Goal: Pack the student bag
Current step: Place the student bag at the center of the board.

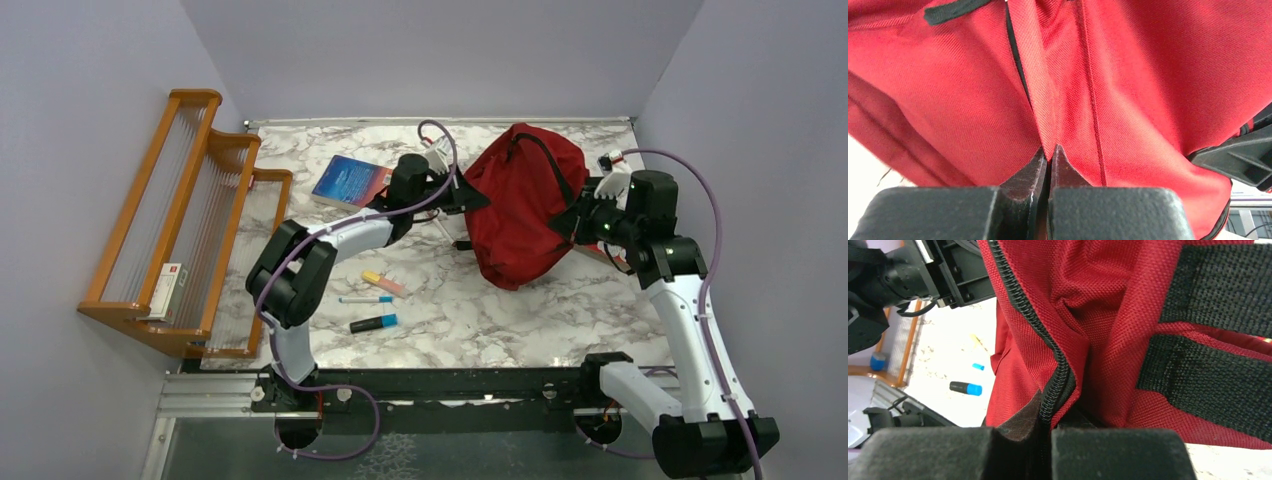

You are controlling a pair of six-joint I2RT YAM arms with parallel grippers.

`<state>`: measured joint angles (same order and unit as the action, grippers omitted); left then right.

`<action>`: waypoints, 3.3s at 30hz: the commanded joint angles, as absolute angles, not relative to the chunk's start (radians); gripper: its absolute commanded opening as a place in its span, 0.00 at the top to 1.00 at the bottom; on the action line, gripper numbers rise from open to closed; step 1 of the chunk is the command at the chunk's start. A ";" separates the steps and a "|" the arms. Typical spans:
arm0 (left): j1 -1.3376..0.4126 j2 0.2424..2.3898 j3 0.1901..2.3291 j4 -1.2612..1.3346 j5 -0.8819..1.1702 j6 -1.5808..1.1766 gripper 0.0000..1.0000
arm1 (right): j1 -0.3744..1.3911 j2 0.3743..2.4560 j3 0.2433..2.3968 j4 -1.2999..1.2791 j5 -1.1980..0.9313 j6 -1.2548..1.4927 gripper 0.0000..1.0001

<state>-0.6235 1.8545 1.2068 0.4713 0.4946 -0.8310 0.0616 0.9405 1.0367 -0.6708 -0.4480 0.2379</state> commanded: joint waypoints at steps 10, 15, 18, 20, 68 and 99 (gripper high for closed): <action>-0.566 1.530 1.006 0.289 0.443 -0.734 1.00 | 0.063 1.021 1.050 -0.591 -0.692 0.279 0.99; -0.565 1.444 1.019 0.155 0.358 -0.656 1.00 | 0.063 1.045 1.062 -0.561 -0.751 0.297 0.99; -0.566 1.461 1.069 0.110 0.357 -0.619 1.00 | 0.063 1.032 1.075 -0.567 -0.703 0.297 0.99; -0.567 1.488 1.122 0.101 0.384 -0.603 1.00 | 0.063 1.007 1.089 -0.577 -0.636 0.292 0.99; -0.649 2.261 1.973 -0.483 0.243 0.004 0.63 | 0.064 0.806 0.816 -0.511 -0.189 0.534 0.31; -0.614 2.047 1.799 -0.396 0.244 -0.051 1.00 | 0.064 1.463 1.171 -0.324 -0.055 0.384 0.48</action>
<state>-0.6235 2.1223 1.8225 -0.4515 0.2173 -0.0368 0.0628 1.4002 1.0943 -0.3531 -0.0826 0.4450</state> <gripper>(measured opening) 0.017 0.516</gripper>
